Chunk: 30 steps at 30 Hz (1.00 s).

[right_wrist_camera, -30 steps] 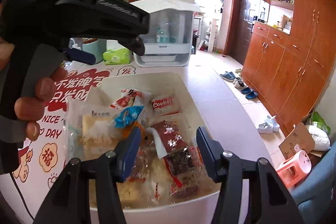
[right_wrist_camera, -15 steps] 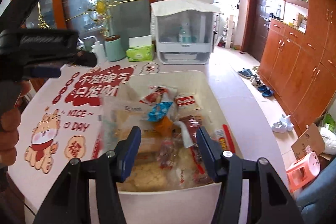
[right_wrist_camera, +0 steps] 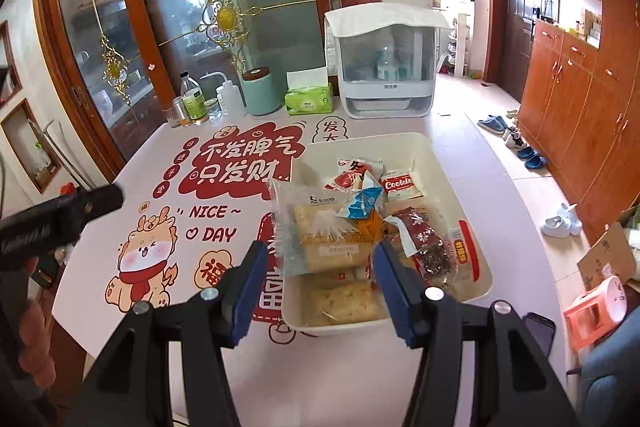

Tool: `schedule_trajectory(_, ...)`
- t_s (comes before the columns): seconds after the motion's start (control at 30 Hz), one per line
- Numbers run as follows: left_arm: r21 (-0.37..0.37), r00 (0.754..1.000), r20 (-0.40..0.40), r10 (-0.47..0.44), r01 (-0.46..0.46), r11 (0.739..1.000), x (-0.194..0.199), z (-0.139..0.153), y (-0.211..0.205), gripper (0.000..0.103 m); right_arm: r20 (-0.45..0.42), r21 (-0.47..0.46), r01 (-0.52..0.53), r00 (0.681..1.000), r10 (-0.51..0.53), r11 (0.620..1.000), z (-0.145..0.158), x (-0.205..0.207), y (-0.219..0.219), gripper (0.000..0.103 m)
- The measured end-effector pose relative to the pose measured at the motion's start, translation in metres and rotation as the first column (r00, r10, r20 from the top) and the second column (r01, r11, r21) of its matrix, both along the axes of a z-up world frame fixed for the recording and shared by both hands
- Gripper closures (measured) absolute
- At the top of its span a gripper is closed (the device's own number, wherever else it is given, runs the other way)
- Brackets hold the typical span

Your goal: Organize snacks

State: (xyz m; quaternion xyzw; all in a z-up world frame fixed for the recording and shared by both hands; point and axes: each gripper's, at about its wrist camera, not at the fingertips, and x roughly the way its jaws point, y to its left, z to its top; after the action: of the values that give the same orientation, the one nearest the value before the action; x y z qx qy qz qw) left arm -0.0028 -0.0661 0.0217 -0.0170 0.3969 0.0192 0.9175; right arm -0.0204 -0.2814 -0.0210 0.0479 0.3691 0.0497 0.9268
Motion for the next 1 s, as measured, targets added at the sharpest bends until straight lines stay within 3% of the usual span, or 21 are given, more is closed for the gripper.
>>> schedule_trajectory(0.1,0.026,1.0,-0.001,0.011,-0.011,1.0,-0.017,-0.002,0.003,0.003,0.005,0.004,0.008,1.0,-0.008,1.0,0.008,-0.006,0.003,0.04)
schedule_trajectory(0.27,0.042,0.999,-0.032,0.006,-0.005,0.999,-0.031,-0.01,0.006,0.003,-0.007,0.016,0.002,1.0,-0.002,1.0,0.017,-0.013,0.011,0.038)
schedule_trajectory(0.53,0.077,0.998,-0.061,0.024,-0.019,0.997,-0.035,-0.015,0.015,0.003,-0.049,-0.014,-0.011,0.999,0.01,1.0,0.013,-0.016,0.039,0.038)
schedule_trajectory(1.0,0.094,0.996,-0.072,-0.047,0.053,0.994,-0.025,-0.015,0.028,0.003,-0.082,-0.021,0.022,0.996,-0.023,1.0,0.011,-0.015,0.067,0.038)
